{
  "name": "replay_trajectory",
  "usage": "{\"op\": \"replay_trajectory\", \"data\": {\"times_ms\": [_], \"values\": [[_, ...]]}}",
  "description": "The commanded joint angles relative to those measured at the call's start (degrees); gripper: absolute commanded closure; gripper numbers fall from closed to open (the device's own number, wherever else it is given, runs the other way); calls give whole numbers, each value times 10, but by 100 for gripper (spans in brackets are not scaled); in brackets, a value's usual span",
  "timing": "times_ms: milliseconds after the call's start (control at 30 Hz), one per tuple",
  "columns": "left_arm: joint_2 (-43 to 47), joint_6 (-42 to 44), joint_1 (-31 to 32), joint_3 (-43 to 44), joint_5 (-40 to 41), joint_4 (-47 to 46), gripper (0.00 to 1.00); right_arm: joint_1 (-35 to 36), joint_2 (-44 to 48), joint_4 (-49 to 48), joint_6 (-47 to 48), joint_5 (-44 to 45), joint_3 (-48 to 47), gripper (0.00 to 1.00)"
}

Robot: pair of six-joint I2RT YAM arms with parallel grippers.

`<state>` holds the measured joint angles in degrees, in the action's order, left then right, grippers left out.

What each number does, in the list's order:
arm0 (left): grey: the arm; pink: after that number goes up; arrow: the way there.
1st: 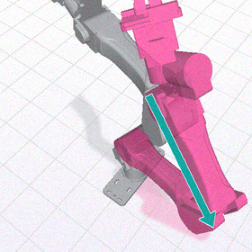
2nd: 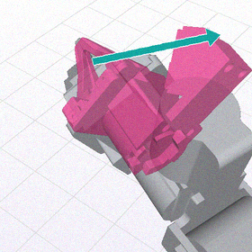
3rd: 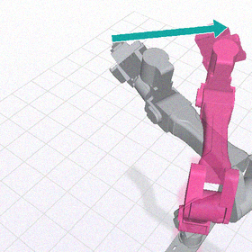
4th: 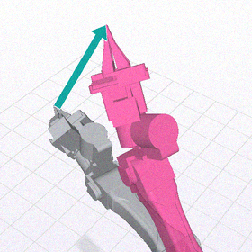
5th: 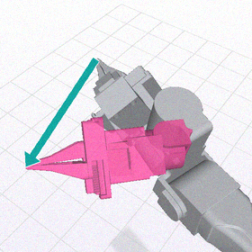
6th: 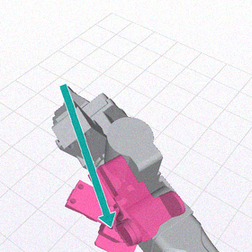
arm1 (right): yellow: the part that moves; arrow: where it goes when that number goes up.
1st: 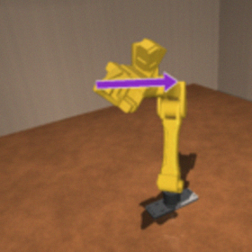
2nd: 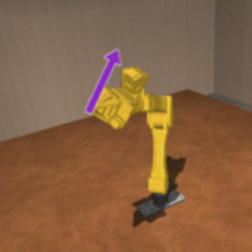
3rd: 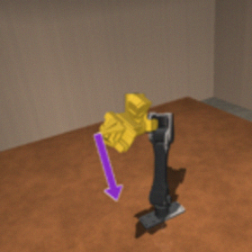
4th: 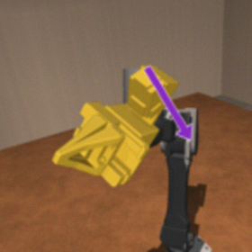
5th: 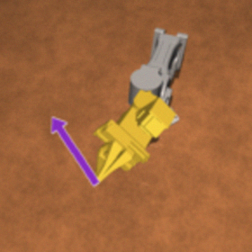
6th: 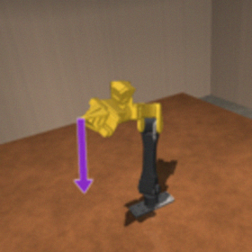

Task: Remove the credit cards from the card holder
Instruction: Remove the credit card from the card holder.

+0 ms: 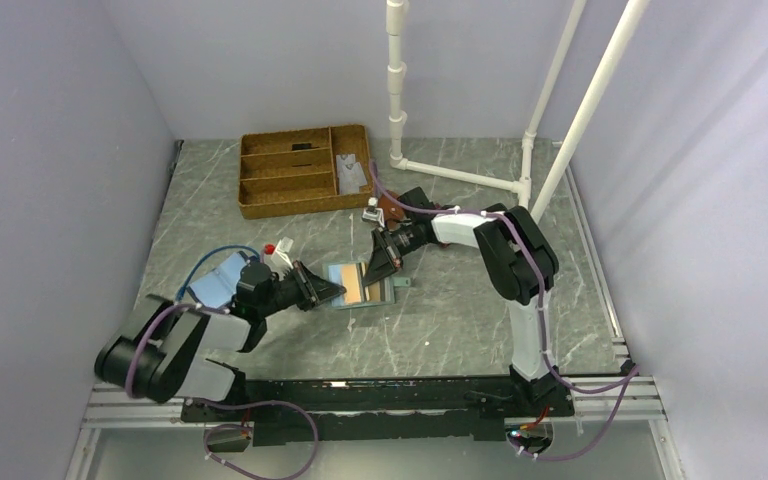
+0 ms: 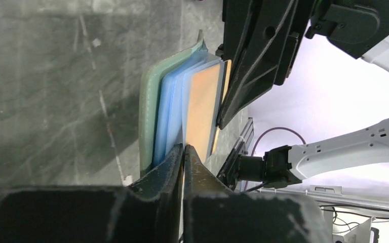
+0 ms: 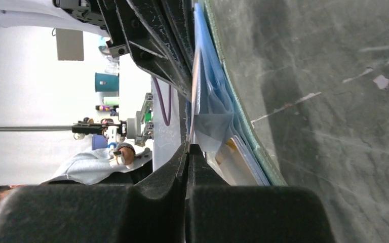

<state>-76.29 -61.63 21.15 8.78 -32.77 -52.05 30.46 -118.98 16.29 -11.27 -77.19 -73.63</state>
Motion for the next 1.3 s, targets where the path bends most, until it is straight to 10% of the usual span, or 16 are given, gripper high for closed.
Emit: {"op": "replay_trajectory", "data": {"times_ms": [0,267,1267], "values": [[-83,-18,-14,-15,-41,-138,95,-1,-20,13,34,-17,-5,100],[-288,-74,-53,-26,-109,-368,100,-22,-56,67,88,-5,-11,100],[-364,-91,-84,-25,-96,-328,96,-52,55,213,231,147,-67,100]]}}
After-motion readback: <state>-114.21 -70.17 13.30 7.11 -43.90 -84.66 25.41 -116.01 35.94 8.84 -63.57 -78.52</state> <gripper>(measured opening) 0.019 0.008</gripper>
